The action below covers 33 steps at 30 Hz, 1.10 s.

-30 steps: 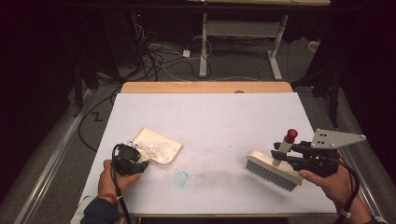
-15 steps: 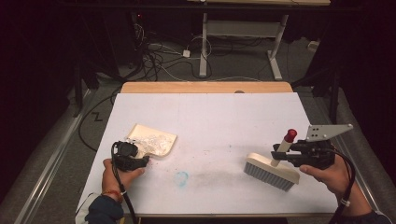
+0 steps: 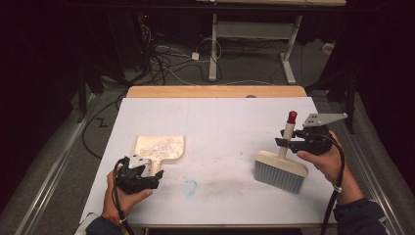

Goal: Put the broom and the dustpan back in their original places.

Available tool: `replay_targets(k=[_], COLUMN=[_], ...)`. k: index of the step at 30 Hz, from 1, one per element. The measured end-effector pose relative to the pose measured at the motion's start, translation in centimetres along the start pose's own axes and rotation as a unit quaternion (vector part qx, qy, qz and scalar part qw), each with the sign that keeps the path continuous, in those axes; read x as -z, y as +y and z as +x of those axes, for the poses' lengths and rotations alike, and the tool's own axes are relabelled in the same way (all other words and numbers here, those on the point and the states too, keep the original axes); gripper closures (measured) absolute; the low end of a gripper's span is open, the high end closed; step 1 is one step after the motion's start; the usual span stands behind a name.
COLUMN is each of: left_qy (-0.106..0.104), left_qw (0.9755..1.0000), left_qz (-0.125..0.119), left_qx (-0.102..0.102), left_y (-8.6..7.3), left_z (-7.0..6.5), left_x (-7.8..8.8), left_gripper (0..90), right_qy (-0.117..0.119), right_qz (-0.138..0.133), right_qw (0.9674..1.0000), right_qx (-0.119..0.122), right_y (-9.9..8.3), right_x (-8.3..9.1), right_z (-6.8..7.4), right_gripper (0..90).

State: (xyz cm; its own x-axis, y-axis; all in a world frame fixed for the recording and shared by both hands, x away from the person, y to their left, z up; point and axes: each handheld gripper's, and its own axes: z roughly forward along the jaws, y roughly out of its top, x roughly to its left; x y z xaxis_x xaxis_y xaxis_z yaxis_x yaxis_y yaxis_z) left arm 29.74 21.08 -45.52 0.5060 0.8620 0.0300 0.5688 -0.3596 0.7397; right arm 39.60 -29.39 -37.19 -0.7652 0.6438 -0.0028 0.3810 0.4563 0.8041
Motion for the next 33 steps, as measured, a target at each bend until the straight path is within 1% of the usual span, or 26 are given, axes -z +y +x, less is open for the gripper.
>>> replay_targets(k=[2, 4, 5, 6, 8, 10, 11, 12, 13, 15, 17, 18, 20, 21, 22, 23, 24, 25, 26, 28, 29, 31, 33], left_qy=[0.007, 0.014, 0.016, 0.013, 0.015, 0.013, 0.012, 0.011, 0.006, 0.007, 0.004, 0.004, 0.005, 0.006, 0.004, 0.002, 0.003, 0.003, 0.003, 0.003, 0.001, 0.0, -0.001], left_qw=[0.9998, 0.9994, 0.9991, 0.9988, 0.9986, 0.9983, 0.9982, 0.9981, 0.998, 0.9975, 0.9971, 0.9967, 0.9964, 0.9962, 0.9961, 0.996, 0.9959, 0.996, 0.9959, 0.9955, 0.9954, 0.9952, 0.9949], left_qz=[-0.014, -0.018, -0.022, -0.024, -0.023, -0.027, -0.029, -0.032, -0.032, -0.033, -0.034, -0.036, -0.039, -0.041, -0.043, -0.044, -0.044, -0.04, -0.038, -0.033, -0.032, -0.033, -0.032], left_qx=[-0.012, -0.026, -0.034, -0.039, -0.045, -0.049, -0.052, -0.051, -0.054, -0.061, -0.068, -0.072, -0.075, -0.076, -0.077, -0.078, -0.079, -0.08, -0.082, -0.089, -0.09, -0.093, -0.096], left_y=[-0.4, -0.8, -0.9, -0.9, -1.0, -0.9, -0.9, -0.9, -0.8, -0.9, -0.8, -0.8, -0.8, -0.9, -0.9, -0.9, -0.9, -0.9, -1.0, -1.0, -1.0, -1.0, -1.0], left_z=[-0.3, -0.8, -1.0, -1.1, -1.3, -1.4, -1.5, -1.6, -1.7, -2.0, -2.2, -2.3, -2.4, -2.4, -2.4, -2.4, -2.4, -2.4, -2.5, -2.5, -2.6, -2.7, -2.8], left_x=[0.2, 0.4, 0.5, 0.6, 0.5, 0.4, 0.3, 0.2, 0.1, -0.1, -0.1, -0.1, -0.1, 0.0, 0.0, 0.0, -0.1, -0.1, -0.2, -0.3, -0.4, -0.4, -0.4], left_gripper=[20.8, 19.9, 19.9, 19.8, 19.1, 19.0, 19.0, 19.0, 18.9, 18.9, 18.9, 18.6, 18.4, 18.4, 18.4, 18.4, 18.4, 18.4, 18.4, 18.5, 18.4, 18.4, 18.4], right_qy=[-0.003, -0.021, -0.03, -0.042, -0.061, -0.085, -0.091, -0.096, -0.103, -0.106, -0.128, -0.14, -0.156, -0.16, -0.163, -0.173, -0.183, -0.191, -0.19, -0.204, -0.209, -0.195, -0.194], right_qz=[-0.001, -0.006, -0.005, -0.002, 0.008, 0.01, 0.009, 0.004, -0.007, -0.02, -0.044, -0.051, -0.064, -0.071, -0.075, -0.075, -0.076, -0.082, -0.089, -0.101, -0.105, -0.109, -0.11], right_qw=[1.0, 0.9996, 0.9994, 0.9989, 0.9979, 0.996, 0.9955, 0.995, 0.9943, 0.9936, 0.9903, 0.9883, 0.9853, 0.9841, 0.9832, 0.9818, 0.9798, 0.9779, 0.9775, 0.9733, 0.9721, 0.9746, 0.9747], right_qx=[0.0, -0.016, -0.016, -0.02, -0.021, -0.026, -0.026, -0.027, -0.028, -0.033, -0.03, -0.03, -0.028, -0.03, -0.031, -0.025, -0.026, -0.022, -0.026, -0.023, -0.017, -0.017, -0.01], right_y=[0.3, 0.7, 0.9, 1.0, 1.1, 1.0, 0.9, 0.9, 0.9, 1.0, 1.2, 1.4, 1.6, 1.7, 1.7, 1.7, 1.7, 1.7, 1.7, 1.8, 1.9, 1.9, 2.0], right_x=[-0.6, -1.4, -1.7, -2.0, -2.7, -3.1, -3.3, -3.5, -3.6, -3.7, -3.7, -3.6, -3.7, -3.7, -3.7, -3.7, -3.7, -3.6, -3.4, -3.1, -3.1, -3.0, -3.0], right_z=[-0.2, -0.5, -0.6, -0.7, -0.8, -0.8, -0.8, -0.8, -0.9, -1.0, -0.9, -0.9, -0.9, -0.9, -0.9, -0.9, -0.9, -1.0, -1.0, -0.8, -0.7, -0.5, -0.1], right_gripper=[58.7, 57.7, 57.1, 56.9, 55.9, 54.7, 54.4, 53.6, 51.8, 50.0, 45.3, 44.9, 42.5, 42.4, 41.9, 41.2, 39.4, 39.2, 39.7, 39.4, 39.3, 39.2, 38.8])
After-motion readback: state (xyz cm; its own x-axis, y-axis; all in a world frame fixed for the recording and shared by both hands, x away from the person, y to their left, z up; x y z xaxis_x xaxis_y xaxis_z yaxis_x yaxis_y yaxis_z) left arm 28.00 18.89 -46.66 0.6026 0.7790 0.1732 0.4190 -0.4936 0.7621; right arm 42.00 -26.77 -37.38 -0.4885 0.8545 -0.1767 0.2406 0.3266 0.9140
